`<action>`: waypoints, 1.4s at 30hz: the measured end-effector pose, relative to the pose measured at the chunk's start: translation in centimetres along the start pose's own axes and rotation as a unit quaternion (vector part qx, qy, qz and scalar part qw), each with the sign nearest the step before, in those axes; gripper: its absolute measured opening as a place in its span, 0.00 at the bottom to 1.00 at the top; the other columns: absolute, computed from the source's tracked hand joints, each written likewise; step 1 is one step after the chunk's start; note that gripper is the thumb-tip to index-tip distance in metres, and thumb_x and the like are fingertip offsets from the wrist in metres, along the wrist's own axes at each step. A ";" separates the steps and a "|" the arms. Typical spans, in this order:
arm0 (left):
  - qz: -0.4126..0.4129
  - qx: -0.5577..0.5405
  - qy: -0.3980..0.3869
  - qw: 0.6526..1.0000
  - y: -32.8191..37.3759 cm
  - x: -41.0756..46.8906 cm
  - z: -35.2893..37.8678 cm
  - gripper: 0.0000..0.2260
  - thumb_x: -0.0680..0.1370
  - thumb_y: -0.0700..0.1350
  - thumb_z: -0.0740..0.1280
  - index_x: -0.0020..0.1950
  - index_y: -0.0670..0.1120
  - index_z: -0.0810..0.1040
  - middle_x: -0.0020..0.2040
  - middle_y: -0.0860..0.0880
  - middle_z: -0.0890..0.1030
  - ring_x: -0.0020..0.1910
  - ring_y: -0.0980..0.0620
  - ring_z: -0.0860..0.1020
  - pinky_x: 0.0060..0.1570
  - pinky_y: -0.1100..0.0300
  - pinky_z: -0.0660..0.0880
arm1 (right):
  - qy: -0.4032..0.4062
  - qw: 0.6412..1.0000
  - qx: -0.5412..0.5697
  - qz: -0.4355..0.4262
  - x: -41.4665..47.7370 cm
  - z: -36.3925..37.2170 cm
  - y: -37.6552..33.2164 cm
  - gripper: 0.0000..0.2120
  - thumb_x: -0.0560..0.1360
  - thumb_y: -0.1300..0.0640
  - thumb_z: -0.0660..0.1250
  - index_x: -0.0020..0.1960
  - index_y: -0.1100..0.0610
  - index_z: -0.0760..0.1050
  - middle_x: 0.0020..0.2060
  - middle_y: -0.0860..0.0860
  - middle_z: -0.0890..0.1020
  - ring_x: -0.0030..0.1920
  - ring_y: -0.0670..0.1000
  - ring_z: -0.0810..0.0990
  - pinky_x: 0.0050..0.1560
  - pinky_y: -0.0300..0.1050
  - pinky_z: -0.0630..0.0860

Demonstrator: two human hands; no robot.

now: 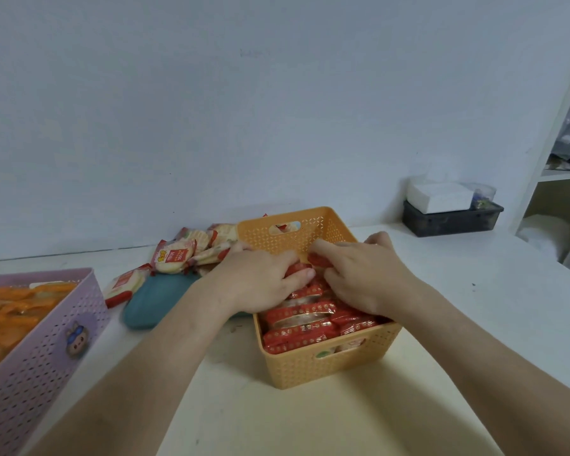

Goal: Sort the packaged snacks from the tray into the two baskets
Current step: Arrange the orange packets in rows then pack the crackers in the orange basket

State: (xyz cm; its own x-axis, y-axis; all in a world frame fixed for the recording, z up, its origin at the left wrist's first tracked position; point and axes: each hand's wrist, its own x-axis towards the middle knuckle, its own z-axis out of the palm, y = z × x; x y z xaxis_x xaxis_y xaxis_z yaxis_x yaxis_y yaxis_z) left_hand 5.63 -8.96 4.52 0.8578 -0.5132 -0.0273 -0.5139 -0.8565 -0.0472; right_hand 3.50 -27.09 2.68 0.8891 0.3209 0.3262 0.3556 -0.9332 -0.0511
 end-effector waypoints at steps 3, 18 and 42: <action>0.001 0.003 -0.010 1.000 -0.1 0.1 0.0 0.19 0.78 0.67 0.43 0.52 0.58 0.65 0.38 0.58 0.75 0.41 0.54 0.73 0.63 0.46 0.61 | -0.045 0.998 0.034 -0.007 -0.1 -0.1 0.2 0.11 0.79 0.47 0.46 0.52 0.45 0.67 0.45 0.44 0.80 0.47 0.47 0.77 0.59 0.54 0.56; -0.042 -0.032 0.003 0.999 -0.4 0.5 -0.1 0.19 0.75 0.67 0.56 0.56 0.57 0.74 0.53 0.54 0.75 0.59 0.50 0.70 0.64 0.47 0.60 | -0.065 0.995 0.049 0.055 -0.5 -0.5 0.4 0.34 0.72 0.27 0.38 0.51 0.44 0.77 0.42 0.43 0.82 0.49 0.46 0.78 0.63 0.56 0.56; -0.127 -0.475 0.295 0.819 3.5 -0.7 4.4 0.19 0.76 0.48 0.63 0.68 0.52 0.68 0.70 0.54 0.66 0.69 0.54 0.65 0.63 0.57 0.65 | -0.088 0.984 0.074 0.137 -2.8 -2.7 1.5 0.18 0.75 0.37 0.56 0.59 0.45 0.73 0.55 0.47 0.81 0.55 0.51 0.78 0.60 0.53 0.68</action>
State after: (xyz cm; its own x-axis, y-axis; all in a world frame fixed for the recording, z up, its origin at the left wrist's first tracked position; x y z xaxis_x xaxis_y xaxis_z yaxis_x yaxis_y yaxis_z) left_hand 3.21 -11.32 0.00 0.9314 -0.0077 0.3640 -0.3278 -0.4527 0.8292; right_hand 0.80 -29.82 4.27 0.9889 0.0954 0.1141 0.1221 -0.9589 -0.2561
